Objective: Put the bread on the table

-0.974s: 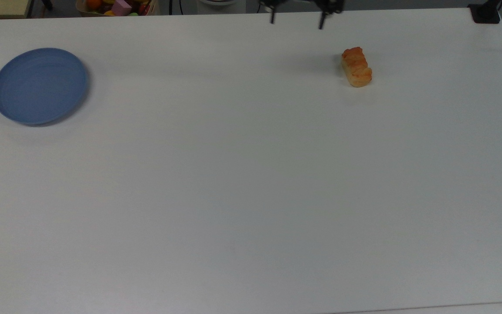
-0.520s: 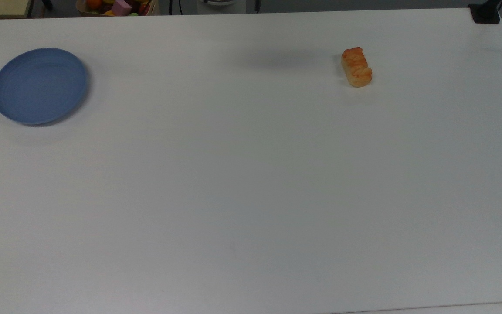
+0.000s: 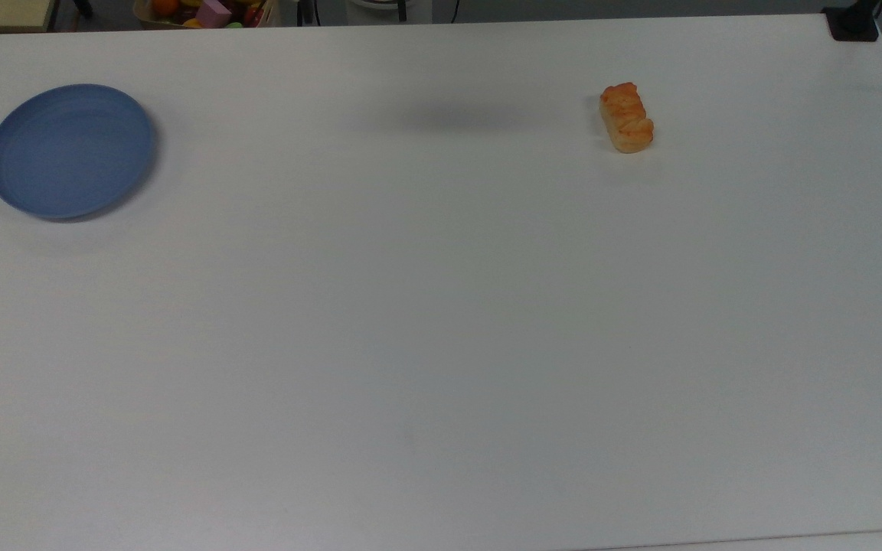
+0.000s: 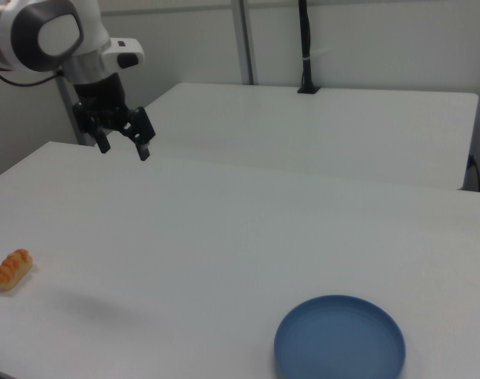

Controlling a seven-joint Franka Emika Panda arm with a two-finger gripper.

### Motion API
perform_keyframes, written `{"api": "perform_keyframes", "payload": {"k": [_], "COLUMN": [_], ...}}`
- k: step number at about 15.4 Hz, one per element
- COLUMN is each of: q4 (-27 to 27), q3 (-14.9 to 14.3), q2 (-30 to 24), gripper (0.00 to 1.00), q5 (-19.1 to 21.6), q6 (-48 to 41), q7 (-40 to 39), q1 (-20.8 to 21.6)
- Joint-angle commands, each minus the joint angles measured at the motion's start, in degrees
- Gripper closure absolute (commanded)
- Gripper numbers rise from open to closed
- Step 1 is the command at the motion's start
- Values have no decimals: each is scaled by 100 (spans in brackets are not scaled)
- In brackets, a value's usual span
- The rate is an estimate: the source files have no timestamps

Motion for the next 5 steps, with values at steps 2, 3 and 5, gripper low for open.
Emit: {"api": "perform_keyframes", "payload": {"k": [2, 3, 5], "q4": [-14, -14, -22], "q3": [-221, -221, -203], "q2": [33, 33, 33], "gripper": [0, 0, 0], "q5": [118, 118, 109], "q6": [22, 21, 21], "q7": [-686, -678, -625], "q1": [72, 89, 133]}}
